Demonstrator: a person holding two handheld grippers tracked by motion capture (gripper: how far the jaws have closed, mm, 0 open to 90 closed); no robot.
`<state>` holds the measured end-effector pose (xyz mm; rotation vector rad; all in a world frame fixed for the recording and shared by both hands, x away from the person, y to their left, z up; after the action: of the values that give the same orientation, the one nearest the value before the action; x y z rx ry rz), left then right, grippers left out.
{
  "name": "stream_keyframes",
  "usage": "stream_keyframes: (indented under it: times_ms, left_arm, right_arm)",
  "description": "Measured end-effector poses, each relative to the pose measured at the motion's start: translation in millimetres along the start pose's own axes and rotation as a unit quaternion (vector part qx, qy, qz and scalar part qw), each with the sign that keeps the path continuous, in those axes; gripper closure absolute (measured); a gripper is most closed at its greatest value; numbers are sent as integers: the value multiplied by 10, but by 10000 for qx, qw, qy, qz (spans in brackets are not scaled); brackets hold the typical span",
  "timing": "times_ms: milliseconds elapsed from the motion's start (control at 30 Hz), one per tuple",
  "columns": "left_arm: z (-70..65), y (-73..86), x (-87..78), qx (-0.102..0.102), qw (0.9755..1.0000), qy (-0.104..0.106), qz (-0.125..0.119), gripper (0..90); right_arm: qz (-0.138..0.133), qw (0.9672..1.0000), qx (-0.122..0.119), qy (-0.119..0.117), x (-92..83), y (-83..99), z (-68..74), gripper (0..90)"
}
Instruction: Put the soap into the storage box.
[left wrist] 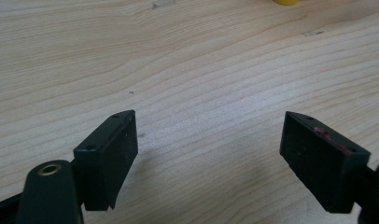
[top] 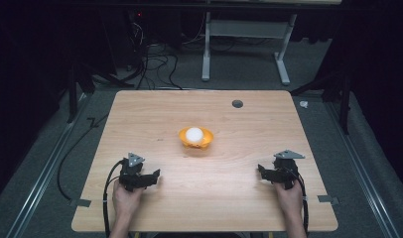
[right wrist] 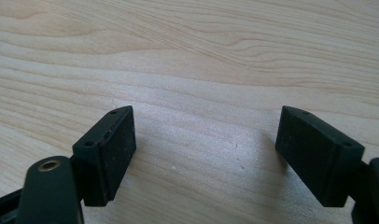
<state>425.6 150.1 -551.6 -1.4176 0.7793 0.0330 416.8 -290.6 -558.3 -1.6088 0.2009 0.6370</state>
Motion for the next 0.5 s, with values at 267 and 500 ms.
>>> stream_keyframes:
  times_ms: [267,500]
  left_arm:
    - [-44,40,55,111,9999,18,72,199]
    - [-45,81,64,137,9999,-69,-58,196]
  right_arm:
    - [1,10000,5,-1,0,1,1,210]
    - [0,10000,-1,-1,0,0,0,210]
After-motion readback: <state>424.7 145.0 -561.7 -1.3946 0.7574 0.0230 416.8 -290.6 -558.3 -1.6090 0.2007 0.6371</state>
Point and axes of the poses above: each handheld gripper's, and its own axes: x roughly forward along the jaws, y roughly out of its underside, z roughly to its left, the point moved 8 cm from there along x, roughly forward along the jaws, and after that the axes turned 14 degrees about -z, right-handed, at the moved point
